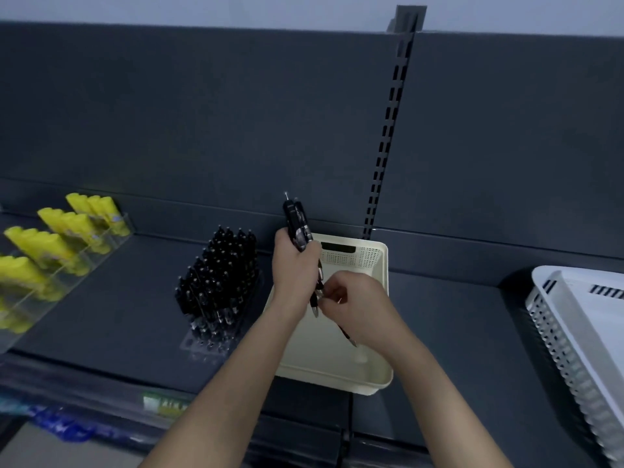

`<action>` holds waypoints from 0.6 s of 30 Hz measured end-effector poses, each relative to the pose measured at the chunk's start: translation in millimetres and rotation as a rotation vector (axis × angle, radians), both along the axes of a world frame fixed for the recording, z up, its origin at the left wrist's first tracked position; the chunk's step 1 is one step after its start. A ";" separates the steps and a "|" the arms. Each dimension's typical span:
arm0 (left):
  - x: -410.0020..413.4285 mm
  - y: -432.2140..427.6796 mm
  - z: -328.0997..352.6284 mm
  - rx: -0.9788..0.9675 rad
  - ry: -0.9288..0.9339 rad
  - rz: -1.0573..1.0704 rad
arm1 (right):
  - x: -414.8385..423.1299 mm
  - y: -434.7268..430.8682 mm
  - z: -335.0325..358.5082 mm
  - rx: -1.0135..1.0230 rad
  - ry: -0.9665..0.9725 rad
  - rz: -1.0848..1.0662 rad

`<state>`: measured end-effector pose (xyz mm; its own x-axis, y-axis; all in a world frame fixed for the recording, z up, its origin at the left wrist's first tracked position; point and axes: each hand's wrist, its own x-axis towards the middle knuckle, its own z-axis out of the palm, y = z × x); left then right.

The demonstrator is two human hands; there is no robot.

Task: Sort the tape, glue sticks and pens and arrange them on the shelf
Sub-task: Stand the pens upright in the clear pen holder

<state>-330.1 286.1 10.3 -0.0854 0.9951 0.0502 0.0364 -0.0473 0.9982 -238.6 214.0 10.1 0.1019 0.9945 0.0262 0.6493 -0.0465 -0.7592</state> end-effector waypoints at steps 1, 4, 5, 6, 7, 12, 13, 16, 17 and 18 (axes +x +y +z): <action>-3.5 0.4 7.1 0.002 -0.020 -0.015 | -4.3 -0.2 4.3 0.013 0.009 -0.006; -16.3 0.7 27.0 -0.004 -0.161 -0.017 | -19.7 0.3 15.5 0.055 0.037 -0.033; -21.6 0.7 33.2 0.001 -0.214 -0.006 | -25.1 0.9 18.3 0.069 0.038 -0.043; -27.8 0.4 39.4 0.018 -0.255 0.008 | -30.5 1.3 20.3 0.083 0.031 -0.056; -35.2 0.7 44.8 0.044 -0.288 0.021 | -36.3 1.4 21.8 0.093 0.024 -0.070; -89.4 9.6 58.1 0.136 -0.264 0.001 | -75.5 1.4 14.5 0.103 0.040 -0.162; -101.3 11.9 58.2 0.139 -0.260 -0.016 | -85.4 1.6 12.6 0.111 0.046 -0.178; -134.1 15.0 57.7 0.173 -0.215 -0.046 | -114.8 6.2 11.3 0.166 0.135 -0.224; -144.9 15.6 56.5 0.182 -0.204 -0.060 | -124.1 8.6 11.4 0.187 0.161 -0.247; -155.9 16.0 54.6 0.188 -0.200 -0.080 | -132.4 10.9 11.2 0.201 0.184 -0.272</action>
<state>-485.9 302.0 64.9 -0.0338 0.9740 0.2242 -0.1715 -0.2267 0.9588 -371.0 224.9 21.3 0.3826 0.9073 0.1745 0.4857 -0.0368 -0.8733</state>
